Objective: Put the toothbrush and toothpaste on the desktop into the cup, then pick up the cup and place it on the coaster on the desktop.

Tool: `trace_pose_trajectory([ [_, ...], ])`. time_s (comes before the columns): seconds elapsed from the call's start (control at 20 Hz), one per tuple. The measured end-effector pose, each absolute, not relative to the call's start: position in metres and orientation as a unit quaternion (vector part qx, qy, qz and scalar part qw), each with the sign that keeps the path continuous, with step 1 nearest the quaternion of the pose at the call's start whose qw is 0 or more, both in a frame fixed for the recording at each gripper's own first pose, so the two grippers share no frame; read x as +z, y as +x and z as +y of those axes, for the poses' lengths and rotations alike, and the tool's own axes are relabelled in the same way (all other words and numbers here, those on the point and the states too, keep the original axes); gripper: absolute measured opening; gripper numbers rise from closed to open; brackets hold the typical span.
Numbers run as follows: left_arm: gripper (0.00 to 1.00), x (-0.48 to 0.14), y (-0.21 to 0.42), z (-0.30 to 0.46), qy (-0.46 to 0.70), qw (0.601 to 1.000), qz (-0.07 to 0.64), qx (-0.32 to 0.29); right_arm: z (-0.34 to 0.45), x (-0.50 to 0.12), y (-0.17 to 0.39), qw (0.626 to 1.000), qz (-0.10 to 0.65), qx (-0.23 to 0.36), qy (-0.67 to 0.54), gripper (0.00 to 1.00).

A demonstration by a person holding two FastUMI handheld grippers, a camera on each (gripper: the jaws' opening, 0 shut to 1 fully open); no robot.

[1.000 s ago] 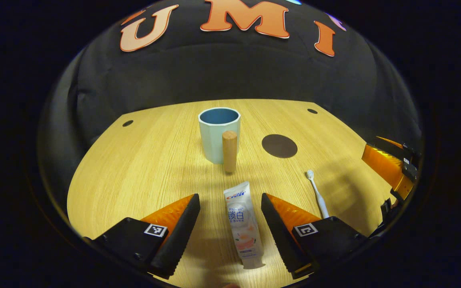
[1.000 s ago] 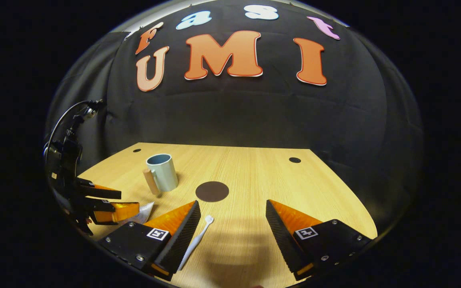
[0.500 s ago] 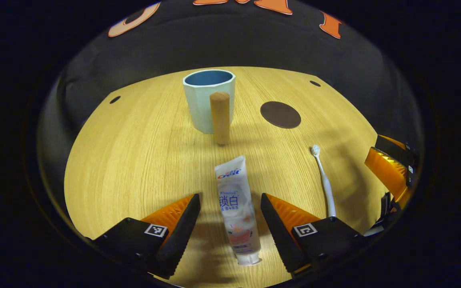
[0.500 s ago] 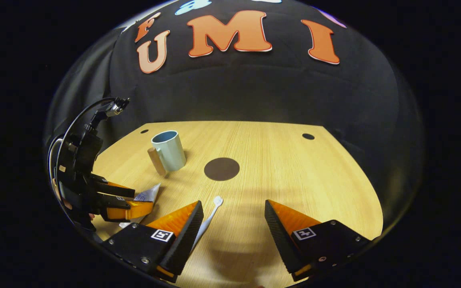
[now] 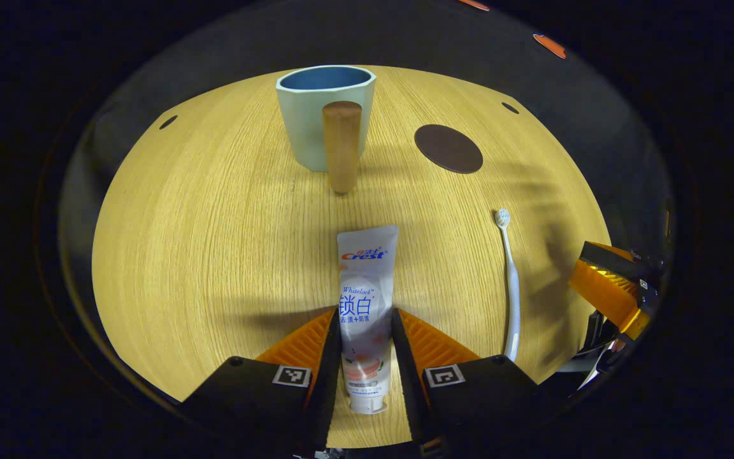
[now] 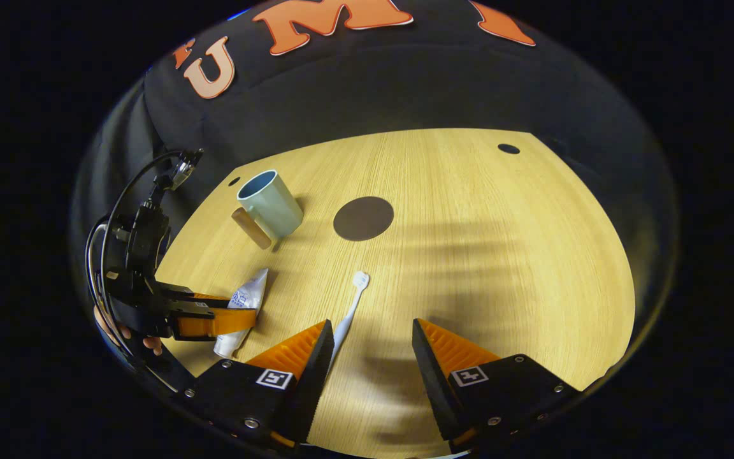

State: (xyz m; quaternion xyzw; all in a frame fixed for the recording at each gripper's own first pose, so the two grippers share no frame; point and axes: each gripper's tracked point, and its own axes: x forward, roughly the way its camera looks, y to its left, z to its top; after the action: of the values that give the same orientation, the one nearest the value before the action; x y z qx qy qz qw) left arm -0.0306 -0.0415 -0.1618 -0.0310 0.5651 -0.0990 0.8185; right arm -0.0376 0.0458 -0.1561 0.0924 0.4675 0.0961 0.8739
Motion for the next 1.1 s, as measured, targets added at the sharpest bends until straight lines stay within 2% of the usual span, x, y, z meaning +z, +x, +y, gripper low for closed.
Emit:
trace_pose_trajectory([
  [0.1,0.51,-0.164,-0.038,-0.043,-0.044,0.807,0.580,-0.102,0.054,-0.153,-0.038,0.863,0.482,0.113,0.100,0.70],
  [0.15,0.22,-0.157,-0.037,-0.044,-0.045,0.806,0.581,-0.106,0.059,-0.151,-0.039,0.859,0.488,0.118,0.101,0.68],
  [0.3,0.24,-0.160,-0.032,-0.046,-0.053,0.804,0.580,-0.115,0.067,-0.150,-0.037,0.853,0.497,0.124,0.096,0.64],
  [0.35,0.18,-0.159,-0.033,-0.045,-0.062,0.805,0.579,-0.117,0.072,-0.152,-0.036,0.852,0.500,0.124,0.094,0.62],
  [0.4,0.18,-0.160,-0.031,-0.046,-0.067,0.806,0.576,-0.122,0.076,-0.153,-0.036,0.849,0.505,0.125,0.095,0.60],
  [0.45,0.18,-0.160,-0.030,-0.044,-0.071,0.808,0.573,-0.120,0.080,-0.154,-0.037,0.845,0.510,0.128,0.095,0.67],
  [0.5,0.18,-0.160,-0.029,-0.043,-0.074,0.809,0.570,-0.119,0.082,-0.156,-0.038,0.841,0.517,0.128,0.091,0.56],
  [0.7,0.18,-0.155,-0.025,-0.028,-0.078,0.823,0.552,-0.110,0.096,-0.165,-0.043,0.820,0.550,0.132,0.081,0.50],
  [0.75,0.18,-0.152,-0.024,-0.025,-0.079,0.825,0.548,-0.111,0.096,-0.168,-0.045,0.816,0.558,0.130,0.078,0.40],
  [0.8,0.18,-0.150,-0.024,-0.022,-0.081,0.827,0.545,-0.111,0.097,-0.170,-0.045,0.813,0.563,0.128,0.073,0.46],
  [1.05,0.18,-0.133,-0.017,-0.013,-0.078,0.845,0.515,-0.116,0.104,-0.188,-0.046,0.793,0.596,0.116,0.053,0.34],
  [1.1,0.18,-0.131,-0.019,-0.015,-0.081,0.847,0.511,-0.120,0.103,-0.192,-0.046,0.790,0.601,0.111,0.049,0.24],
])
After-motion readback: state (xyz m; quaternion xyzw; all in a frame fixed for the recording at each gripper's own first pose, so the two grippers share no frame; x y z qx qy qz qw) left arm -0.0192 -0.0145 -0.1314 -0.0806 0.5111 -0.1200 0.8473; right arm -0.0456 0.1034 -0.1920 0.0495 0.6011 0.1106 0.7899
